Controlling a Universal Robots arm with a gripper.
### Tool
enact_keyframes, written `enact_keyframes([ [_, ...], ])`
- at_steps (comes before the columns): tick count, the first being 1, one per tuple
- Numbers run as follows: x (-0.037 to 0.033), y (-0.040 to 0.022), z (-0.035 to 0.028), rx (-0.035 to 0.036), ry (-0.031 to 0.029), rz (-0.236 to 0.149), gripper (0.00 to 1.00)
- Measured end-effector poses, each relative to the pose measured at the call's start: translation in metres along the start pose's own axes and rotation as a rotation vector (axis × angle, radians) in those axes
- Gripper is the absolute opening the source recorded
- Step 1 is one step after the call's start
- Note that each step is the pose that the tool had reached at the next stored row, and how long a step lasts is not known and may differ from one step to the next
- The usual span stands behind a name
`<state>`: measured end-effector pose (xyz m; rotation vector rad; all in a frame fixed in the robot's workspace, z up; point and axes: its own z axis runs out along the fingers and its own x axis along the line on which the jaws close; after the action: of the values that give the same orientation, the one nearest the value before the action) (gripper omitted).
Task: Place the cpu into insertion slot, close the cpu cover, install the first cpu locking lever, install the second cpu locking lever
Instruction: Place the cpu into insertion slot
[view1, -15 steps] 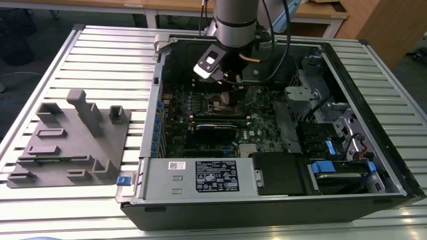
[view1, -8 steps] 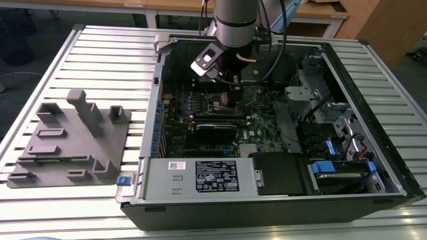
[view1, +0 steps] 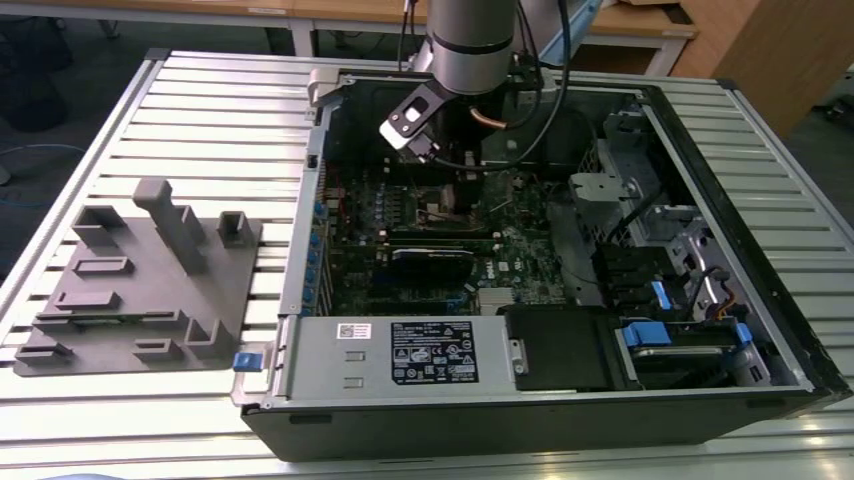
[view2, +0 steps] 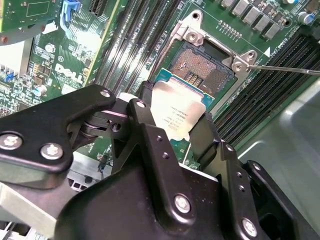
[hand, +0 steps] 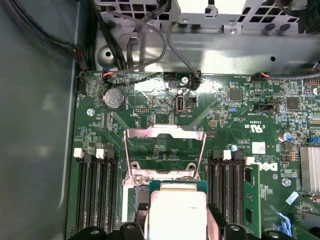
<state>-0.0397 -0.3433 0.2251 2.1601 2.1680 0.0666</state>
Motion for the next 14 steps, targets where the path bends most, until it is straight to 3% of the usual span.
enact_keyframes([
  [2, 0.0000, -0.0001, 0.0000, -0.0001, 0.0108, 0.001, 0.54],
  [3, 0.0000, -0.0002, 0.0000, 0.0000, 0.0130, 0.002, 0.54],
  [14, 0.0039, -0.0087, -0.0002, 0.0001, 0.0168, 0.009, 0.54],
])
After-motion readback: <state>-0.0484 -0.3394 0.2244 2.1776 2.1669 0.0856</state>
